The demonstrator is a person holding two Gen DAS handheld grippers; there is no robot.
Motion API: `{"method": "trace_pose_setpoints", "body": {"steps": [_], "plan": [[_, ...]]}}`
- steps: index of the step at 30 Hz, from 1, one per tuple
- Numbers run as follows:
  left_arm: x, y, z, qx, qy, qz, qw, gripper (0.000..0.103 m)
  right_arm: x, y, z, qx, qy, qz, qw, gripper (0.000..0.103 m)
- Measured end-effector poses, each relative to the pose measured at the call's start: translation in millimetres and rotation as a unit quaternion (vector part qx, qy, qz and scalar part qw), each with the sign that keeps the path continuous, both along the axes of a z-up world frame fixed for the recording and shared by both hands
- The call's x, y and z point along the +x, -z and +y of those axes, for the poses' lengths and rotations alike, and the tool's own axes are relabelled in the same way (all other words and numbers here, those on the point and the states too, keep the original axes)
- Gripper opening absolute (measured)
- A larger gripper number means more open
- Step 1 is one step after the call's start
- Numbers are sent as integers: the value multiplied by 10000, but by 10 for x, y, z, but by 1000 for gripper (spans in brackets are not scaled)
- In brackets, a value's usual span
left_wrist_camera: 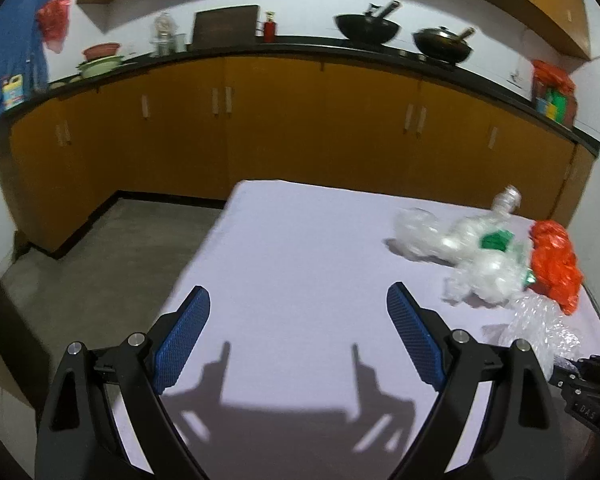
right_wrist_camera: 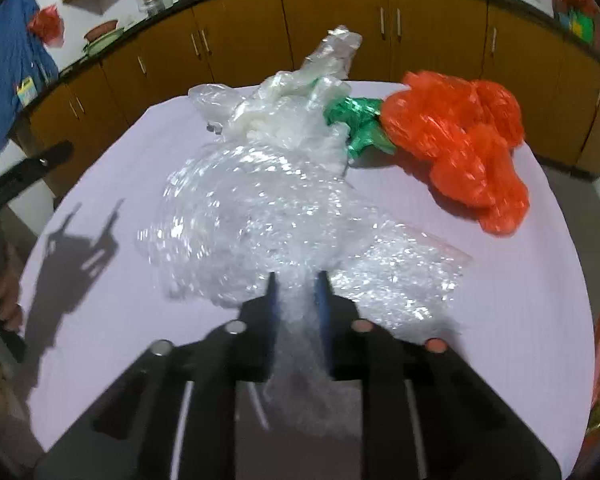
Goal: Collect trash
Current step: 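Grasp the clear bubble wrap sheet with the right tool, then grasp the clear plastic bag with the left tool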
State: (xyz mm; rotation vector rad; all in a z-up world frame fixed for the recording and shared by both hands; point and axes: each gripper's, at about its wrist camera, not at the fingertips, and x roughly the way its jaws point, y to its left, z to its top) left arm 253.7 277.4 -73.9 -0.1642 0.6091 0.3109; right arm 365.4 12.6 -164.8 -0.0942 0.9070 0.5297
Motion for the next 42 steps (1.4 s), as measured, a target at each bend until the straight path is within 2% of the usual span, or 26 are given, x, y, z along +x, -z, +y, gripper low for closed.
{"method": "trace_pose_setpoints", "body": {"steps": [5, 10, 15, 19, 20, 22, 23, 24, 25, 28, 31, 36, 42], "plan": [[178, 76, -392, -63, 478, 79, 9988, 94, -186, -13, -330, 70, 306, -97, 9995, 14], [537, 118, -861, 22, 1062, 232, 9941, 95, -257, -90, -745, 347, 758, -126, 9964, 13], [906, 107, -1238, 293, 1557, 322, 9868, 100, -254, -187, -994, 470, 977, -176, 9940, 13], [1178, 225, -1375, 478, 1721, 642, 9818, 99, -209, -179, -1145, 674, 1110, -74, 9915, 13], [1209, 249, -1379, 438, 1756, 689, 9811, 96, -198, -173, -1168, 697, 1132, -57, 9911, 13], [1251, 305, -1374, 275, 1823, 798, 9796, 73, -201, -157, -1205, 706, 1144, -51, 9909, 13], [1264, 326, -1360, 166, 1857, 840, 9789, 66, -199, -152, -1212, 710, 1147, -48, 9908, 13], [1269, 350, -1345, 34, 1908, 878, 9777, 53, -192, -147, -1214, 714, 1147, -42, 9908, 13], [1263, 363, -1339, -14, 1927, 890, 9772, 45, -193, -142, -1192, 715, 1145, -39, 9908, 14], [1158, 347, -1314, -35, 1971, 797, 9771, 29, -213, -142, -1189, 727, 1128, -27, 9909, 14], [1026, 308, -1267, -88, 1936, 712, 9785, 25, -241, -163, -1184, 750, 1107, -37, 9910, 13], [712, 223, -1174, -199, 1821, 584, 9813, 23, -349, -271, -1188, 815, 1099, -134, 9905, 13], [360, -49, -1160, -298, 1789, 342, 9828, 23, -556, -502, -1245, 904, 1146, -394, 9885, 14]]}}
